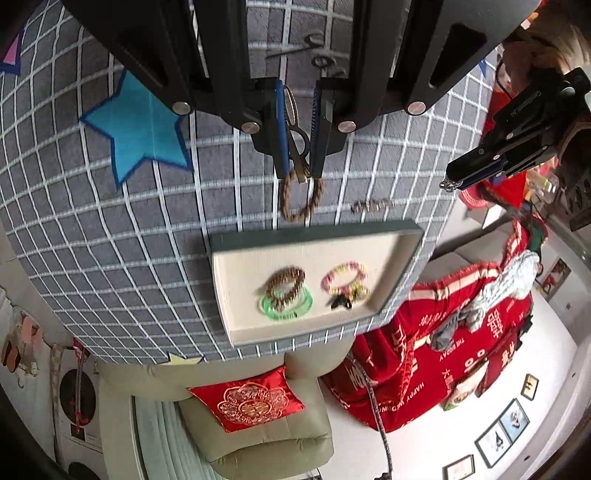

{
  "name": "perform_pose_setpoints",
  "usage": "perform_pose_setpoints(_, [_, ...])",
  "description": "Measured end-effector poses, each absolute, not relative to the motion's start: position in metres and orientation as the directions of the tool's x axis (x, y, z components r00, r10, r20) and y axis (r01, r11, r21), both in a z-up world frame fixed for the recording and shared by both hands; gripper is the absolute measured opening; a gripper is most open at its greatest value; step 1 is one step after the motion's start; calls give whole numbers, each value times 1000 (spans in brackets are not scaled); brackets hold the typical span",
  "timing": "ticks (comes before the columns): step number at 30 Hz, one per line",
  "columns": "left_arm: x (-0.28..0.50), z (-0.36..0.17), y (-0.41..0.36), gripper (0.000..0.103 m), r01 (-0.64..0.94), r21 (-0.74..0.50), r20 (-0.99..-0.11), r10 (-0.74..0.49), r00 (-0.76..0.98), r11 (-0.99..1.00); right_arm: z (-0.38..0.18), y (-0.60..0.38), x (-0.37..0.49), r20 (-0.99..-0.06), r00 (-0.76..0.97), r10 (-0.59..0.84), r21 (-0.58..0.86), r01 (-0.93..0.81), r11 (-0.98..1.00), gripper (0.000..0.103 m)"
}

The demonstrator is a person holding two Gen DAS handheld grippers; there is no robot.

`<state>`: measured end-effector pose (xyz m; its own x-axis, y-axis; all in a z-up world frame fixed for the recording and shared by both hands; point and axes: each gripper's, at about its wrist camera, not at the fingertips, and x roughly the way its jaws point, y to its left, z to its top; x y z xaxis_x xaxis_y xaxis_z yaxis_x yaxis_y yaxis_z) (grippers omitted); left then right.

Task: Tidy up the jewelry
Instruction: 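Carry the charm and hairpin into the white tray and open both tools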

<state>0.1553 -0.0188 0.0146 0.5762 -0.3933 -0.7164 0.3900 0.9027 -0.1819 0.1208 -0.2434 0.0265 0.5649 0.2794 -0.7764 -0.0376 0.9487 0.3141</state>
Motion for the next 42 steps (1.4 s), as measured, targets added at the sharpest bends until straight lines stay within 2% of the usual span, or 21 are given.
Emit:
perform_pose_setpoints(9, [213, 35, -19, 33, 361, -182, -691, -380, 615, 915, 46, -245, 175, -760, 579, 296, 335, -42, 941, 12])
perform_pose_setpoints(17, [258, 28, -30, 33, 359, -132, -713, -340, 613, 924, 42, -242, 223, -777, 563, 282, 323, -29, 946, 12])
perform_pose_setpoints(29, [325, -18, -38, 33, 292, -129, -759, -284, 586, 948, -4, -248, 279, -813, 529, 244, 314, 47, 948, 12])
perform_pose_setpoints(42, [349, -57, -50, 33, 283, -72, -795, -226, 562, 957, -50, -256, 309, -851, 498, 169, 257, 113, 960, 12])
